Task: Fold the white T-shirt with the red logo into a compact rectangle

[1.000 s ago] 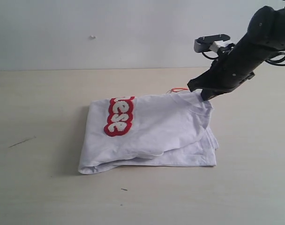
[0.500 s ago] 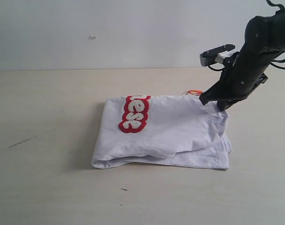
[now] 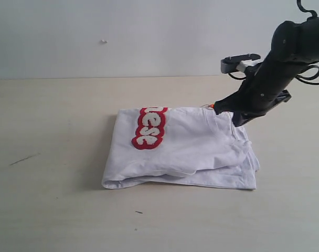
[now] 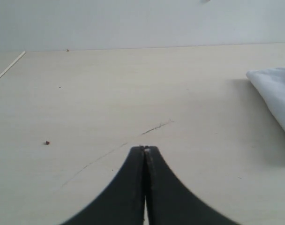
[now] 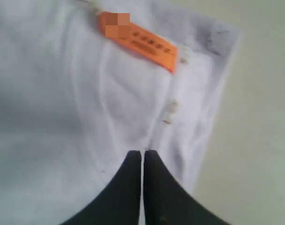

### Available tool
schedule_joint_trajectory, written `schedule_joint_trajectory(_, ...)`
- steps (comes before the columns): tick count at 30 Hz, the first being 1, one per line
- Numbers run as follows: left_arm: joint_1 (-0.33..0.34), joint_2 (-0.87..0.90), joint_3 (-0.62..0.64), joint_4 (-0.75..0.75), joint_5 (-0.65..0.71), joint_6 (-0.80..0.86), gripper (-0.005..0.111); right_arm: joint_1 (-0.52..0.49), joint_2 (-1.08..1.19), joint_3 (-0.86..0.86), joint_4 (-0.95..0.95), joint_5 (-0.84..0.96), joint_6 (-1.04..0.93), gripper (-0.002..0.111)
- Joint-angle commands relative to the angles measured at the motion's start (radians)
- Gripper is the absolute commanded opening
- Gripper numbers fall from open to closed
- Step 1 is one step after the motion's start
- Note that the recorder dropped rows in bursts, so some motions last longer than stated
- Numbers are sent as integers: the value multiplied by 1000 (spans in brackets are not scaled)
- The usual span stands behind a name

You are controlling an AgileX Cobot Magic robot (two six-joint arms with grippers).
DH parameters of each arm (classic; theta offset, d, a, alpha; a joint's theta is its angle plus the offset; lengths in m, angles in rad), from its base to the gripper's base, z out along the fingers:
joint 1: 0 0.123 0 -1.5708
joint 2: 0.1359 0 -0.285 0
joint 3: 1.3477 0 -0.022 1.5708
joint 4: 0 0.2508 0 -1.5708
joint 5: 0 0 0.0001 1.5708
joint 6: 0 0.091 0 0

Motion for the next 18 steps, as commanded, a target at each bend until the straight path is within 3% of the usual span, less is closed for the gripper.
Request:
schedule_joint_trajectory(1, 1, -5, 3, -7, -10, 0, 0, 96, 40, 2, 199, -17, -199, 0)
schedule_joint_trajectory(8, 1, -5, 3, -7, -10, 0, 0, 236, 178, 2, 217, -120, -216, 0)
schedule_joint_trajectory(18, 1, -5, 3, -7, -10, 0, 0, 317, 203, -172, 200, 23, -296, 0)
